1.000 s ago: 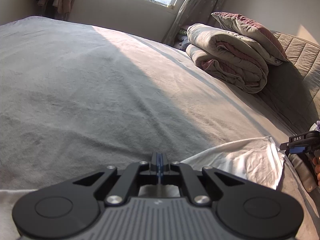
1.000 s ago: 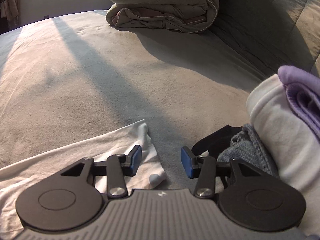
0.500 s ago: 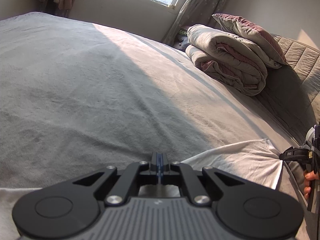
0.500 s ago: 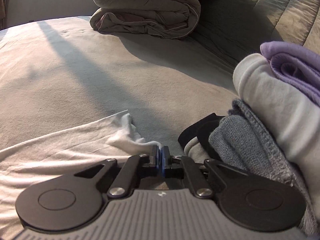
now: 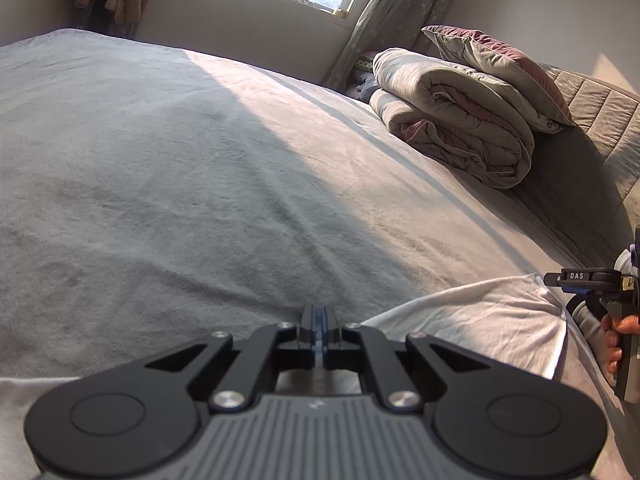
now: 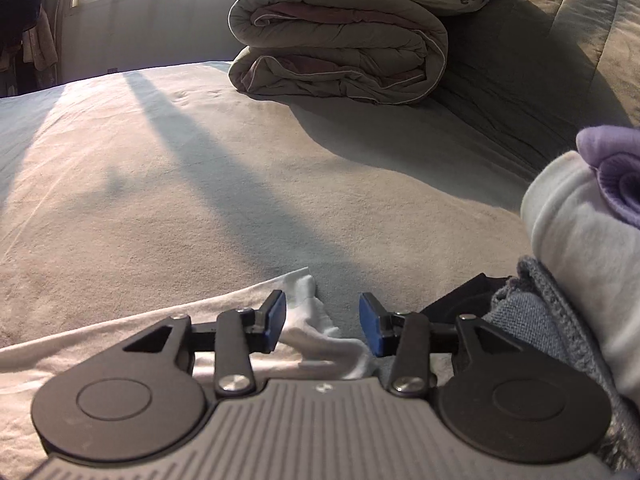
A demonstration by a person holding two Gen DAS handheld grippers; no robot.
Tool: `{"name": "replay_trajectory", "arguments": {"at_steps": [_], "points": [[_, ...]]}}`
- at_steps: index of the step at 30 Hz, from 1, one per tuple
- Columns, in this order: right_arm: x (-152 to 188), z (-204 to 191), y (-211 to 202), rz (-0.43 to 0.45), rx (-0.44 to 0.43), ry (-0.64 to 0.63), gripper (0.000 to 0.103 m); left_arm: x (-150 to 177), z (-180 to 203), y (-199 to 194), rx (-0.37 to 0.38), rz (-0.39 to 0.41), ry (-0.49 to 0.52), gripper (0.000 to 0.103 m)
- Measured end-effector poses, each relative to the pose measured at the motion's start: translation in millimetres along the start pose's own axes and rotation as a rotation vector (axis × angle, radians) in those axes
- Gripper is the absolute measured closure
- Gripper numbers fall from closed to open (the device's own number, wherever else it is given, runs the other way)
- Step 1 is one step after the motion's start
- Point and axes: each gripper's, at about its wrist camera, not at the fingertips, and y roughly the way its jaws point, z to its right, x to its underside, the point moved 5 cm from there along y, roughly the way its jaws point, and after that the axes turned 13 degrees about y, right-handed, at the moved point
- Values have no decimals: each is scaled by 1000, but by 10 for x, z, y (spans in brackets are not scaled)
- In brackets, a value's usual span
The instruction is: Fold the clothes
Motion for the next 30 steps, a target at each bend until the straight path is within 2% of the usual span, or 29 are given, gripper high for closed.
{"name": "replay_trajectory", "arguments": {"at_steps": [4,5,6,9,14,17,19,23,28,30], "points": [[-21,-16,193,-15,-41,20,60,2,23,-5,-11,1,18,100],[0,-24,238,-25,-59,18,66,2,28,-6,-13,2,20,100],[16,-48,260,-18,-70,-5,103,1,30,-6,-14,2,22,100],[-28,-98,230,93,-70,-68,101,1,42,-6,-20,3,31,100],[-50,-44,426,54,-74,-69,100,4,56,-5,-21,5,41,97],[-102,-24,360,40,-84,-60,83,10,33,-8,-10,7,29,97],[-153,18,250,47,-87,-31,53,10,20,-6,-5,7,22,97],[-197,58,-33,79,-56,-10,51,12,17,-5,2,8,13,96],[-4,20,-286,55,48,9,55,14,15,-4,9,9,3,96],[109,-1,-253,36,122,-3,55,14,16,-4,11,9,0,96]]}}
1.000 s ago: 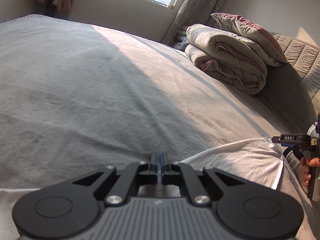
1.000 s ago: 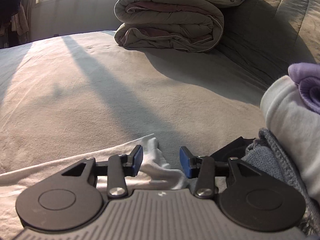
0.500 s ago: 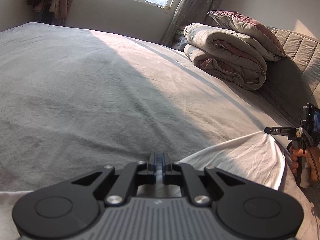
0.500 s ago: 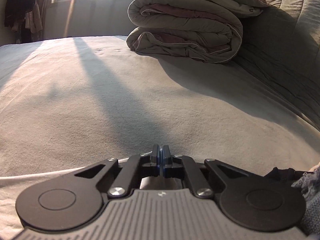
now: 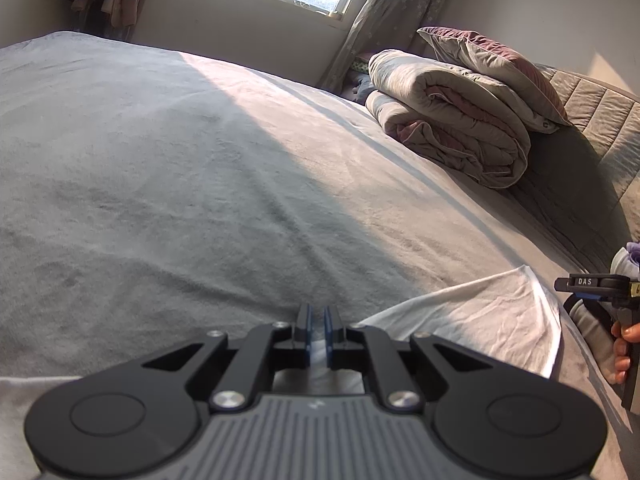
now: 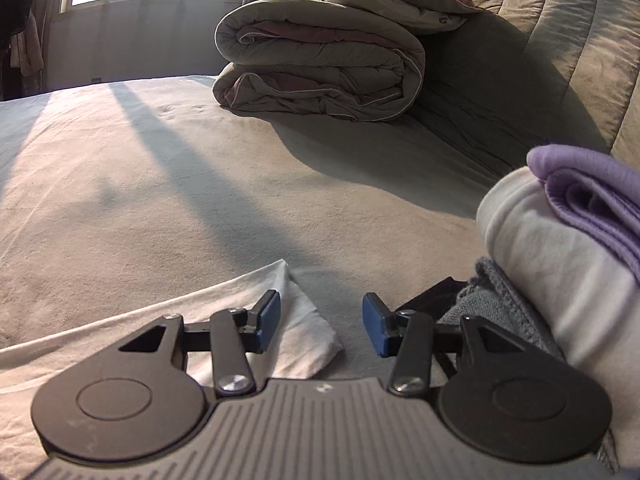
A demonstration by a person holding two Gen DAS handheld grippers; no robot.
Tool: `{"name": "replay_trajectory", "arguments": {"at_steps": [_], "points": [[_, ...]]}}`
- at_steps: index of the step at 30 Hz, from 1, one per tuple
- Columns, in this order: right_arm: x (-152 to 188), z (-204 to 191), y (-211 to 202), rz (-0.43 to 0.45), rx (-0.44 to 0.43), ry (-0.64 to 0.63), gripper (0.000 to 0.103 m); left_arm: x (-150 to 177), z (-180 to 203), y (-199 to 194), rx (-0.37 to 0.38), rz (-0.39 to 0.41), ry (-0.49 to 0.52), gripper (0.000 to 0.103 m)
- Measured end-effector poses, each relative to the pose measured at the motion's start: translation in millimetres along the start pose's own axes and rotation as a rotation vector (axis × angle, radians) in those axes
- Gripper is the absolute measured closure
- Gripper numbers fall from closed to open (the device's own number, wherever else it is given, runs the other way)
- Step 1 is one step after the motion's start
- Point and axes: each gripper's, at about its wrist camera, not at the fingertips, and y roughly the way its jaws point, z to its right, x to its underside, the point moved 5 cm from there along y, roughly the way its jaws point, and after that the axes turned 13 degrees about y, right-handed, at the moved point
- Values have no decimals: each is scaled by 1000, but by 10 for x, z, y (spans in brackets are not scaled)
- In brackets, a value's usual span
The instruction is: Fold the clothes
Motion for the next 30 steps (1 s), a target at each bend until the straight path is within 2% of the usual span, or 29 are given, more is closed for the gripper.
{"name": "replay_trajectory", "arguments": {"at_steps": [2,4,5,6,7,10,12,15,16,17,18,19,21,24,25,30], "points": [[77,-12,83,-25,58,0,55,-1,3,2,1,0,-1,96],[115,-14,165,-44,44,20,57,-6,2,7,2,-1,-1,96],[133,-14,206,-54,31,31,66,-8,2,8,2,-2,-1,96],[151,-31,236,-65,15,26,92,-10,2,10,3,-2,-1,96],[158,-66,246,-60,23,-15,101,-11,1,11,3,-2,-1,96],[127,-123,278,8,127,-177,102,-14,-1,15,3,-2,2,96],[149,-67,414,-23,156,-209,102,-14,-1,15,4,-1,3,95],[175,-82,452,-12,160,-253,102,-14,-1,16,6,-1,6,93],[179,-85,432,-7,155,-254,97,-13,-1,16,7,0,7,93],[173,-68,391,-4,145,-232,92,-14,-1,16,8,0,8,93],[162,-42,345,-2,134,-200,82,-14,2,15,9,0,9,92],[151,-17,299,0,123,-169,66,-16,9,11,12,1,10,91],[141,17,179,-18,71,-100,57,-24,26,0,24,2,14,84],[170,56,-23,-51,-24,20,54,-62,92,-39,45,-12,22,64],[189,67,-93,-62,-57,64,54,-73,132,-61,47,-21,26,61],[416,42,-395,-119,-220,255,54,-76,482,-204,73,-92,124,62]]}}
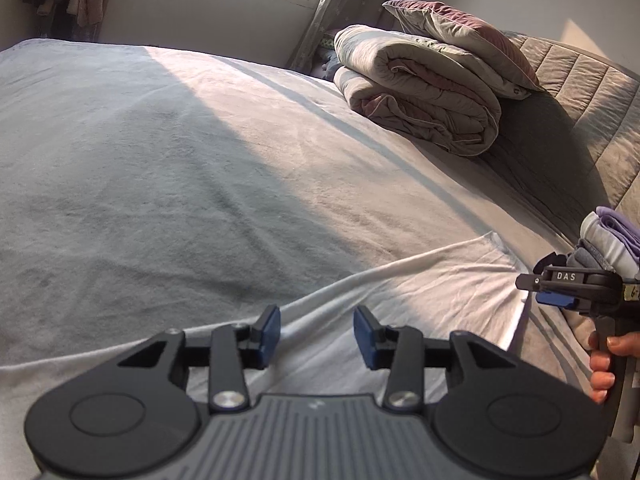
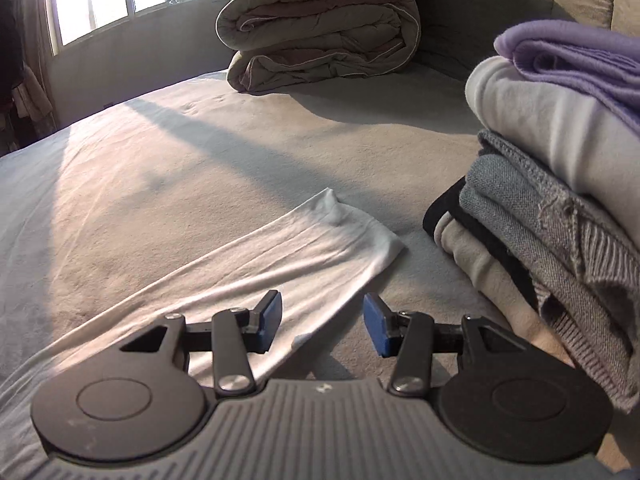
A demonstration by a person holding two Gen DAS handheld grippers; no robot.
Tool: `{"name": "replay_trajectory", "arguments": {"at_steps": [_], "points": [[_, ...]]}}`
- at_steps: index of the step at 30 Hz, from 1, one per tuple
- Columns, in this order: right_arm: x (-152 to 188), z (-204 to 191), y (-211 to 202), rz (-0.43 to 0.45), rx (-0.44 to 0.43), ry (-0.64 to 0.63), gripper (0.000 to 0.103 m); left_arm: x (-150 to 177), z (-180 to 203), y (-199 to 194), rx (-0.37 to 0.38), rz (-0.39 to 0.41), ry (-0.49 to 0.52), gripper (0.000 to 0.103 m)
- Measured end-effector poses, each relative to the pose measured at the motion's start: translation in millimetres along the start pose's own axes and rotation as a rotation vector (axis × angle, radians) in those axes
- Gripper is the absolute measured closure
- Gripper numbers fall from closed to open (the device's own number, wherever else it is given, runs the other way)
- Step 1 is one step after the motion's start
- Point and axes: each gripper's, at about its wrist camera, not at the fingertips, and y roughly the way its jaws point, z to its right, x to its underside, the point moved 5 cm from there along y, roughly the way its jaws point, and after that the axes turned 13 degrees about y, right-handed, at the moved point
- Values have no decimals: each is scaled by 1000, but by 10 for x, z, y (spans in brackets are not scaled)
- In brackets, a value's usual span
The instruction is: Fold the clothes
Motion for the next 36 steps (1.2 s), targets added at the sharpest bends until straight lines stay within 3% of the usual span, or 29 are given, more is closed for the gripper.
{"name": "replay_trajectory", "arguments": {"at_steps": [3,11,12,16,18,20,24,32,35,36], "points": [[118,-4,-34,-9,-69,82,54,22,236,-160,6,-28,84,63],[240,133,-14,94,-205,178,55,305,980,-453,24,9,314,63],[226,144,0,95,-222,193,58,346,1050,-443,14,15,338,66],[171,317,65,76,-259,315,91,471,1136,-324,-38,34,359,76],[160,416,84,63,-277,376,102,544,1174,-254,-64,31,383,79],[176,465,58,54,-293,404,103,566,1209,-240,-69,33,406,81],[173,428,-20,78,-269,385,103,569,1258,-252,-56,41,433,103],[174,438,-34,101,-208,360,102,588,1281,-259,5,36,433,103],[172,455,-20,98,-220,369,99,561,1272,-298,5,46,414,89],[172,454,-21,98,-223,368,96,551,1272,-316,11,54,406,78]]}}
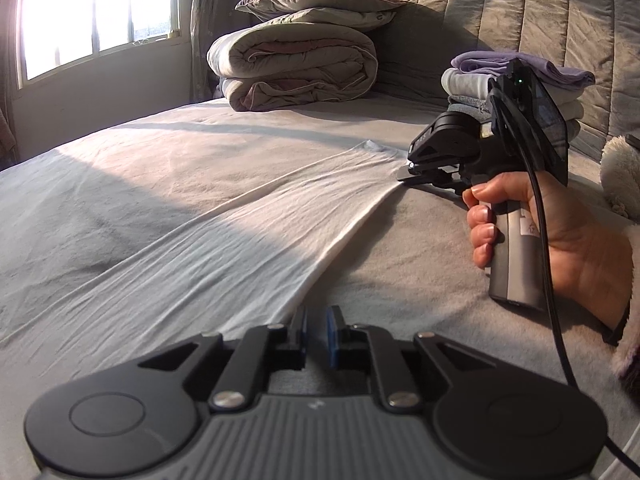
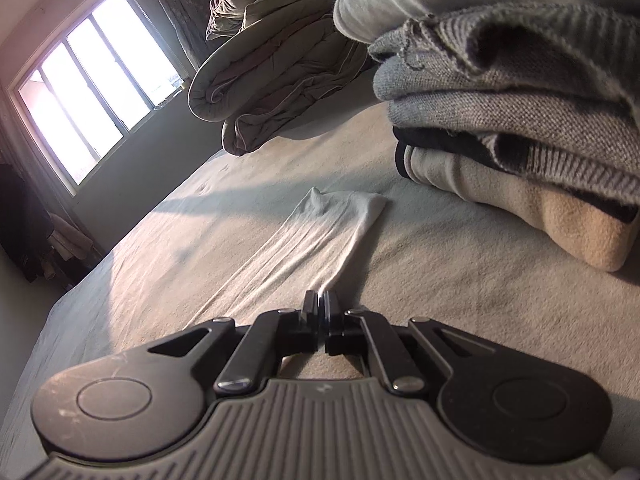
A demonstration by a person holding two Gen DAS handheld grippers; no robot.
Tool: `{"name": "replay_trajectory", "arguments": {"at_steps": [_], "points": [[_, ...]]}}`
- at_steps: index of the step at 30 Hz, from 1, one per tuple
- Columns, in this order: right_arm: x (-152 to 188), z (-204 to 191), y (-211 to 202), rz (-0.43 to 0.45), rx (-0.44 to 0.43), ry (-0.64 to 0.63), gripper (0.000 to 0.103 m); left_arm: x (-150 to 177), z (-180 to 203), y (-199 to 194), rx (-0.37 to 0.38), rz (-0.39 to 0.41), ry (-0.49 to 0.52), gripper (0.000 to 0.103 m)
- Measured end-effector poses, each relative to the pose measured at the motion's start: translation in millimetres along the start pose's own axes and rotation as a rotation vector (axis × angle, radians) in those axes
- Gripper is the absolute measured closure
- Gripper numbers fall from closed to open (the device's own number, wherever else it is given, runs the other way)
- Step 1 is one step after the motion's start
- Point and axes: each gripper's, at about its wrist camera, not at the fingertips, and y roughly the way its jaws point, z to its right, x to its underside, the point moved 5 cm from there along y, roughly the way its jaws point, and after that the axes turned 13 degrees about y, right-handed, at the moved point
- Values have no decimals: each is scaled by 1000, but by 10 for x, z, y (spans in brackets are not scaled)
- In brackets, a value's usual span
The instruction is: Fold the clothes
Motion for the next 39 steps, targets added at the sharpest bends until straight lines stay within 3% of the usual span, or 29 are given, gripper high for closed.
{"name": "replay_trajectory", "arguments": {"at_steps": [1,2,8,10,12,14,19,26,39], "points": [[0,-1,-1,-1,-4,-1,92,-7,-4,-14,0,7,-5,68],[0,-3,-2,-1,-8,-1,91,-13,-8,-27,0,14,-11,65],[-4,-14,-12,0,-31,-3,83,-30,-74,-75,-1,29,-49,63],[-3,-41,-28,9,-35,-15,66,-56,-123,-133,15,55,-85,63],[2,-86,-46,26,-28,-42,56,-76,-197,-192,16,72,-126,60],[-2,-117,-65,37,-17,-54,54,-82,-287,-256,-13,73,-163,59],[-87,-158,-175,28,27,-18,52,-66,-624,-513,-101,67,-292,55],[-156,-511,-520,-6,18,-62,47,159,-1204,-1046,-278,-76,-424,56],[375,-877,-997,-128,5,-121,45,1240,-2131,-2003,-582,-250,-598,53]]}}
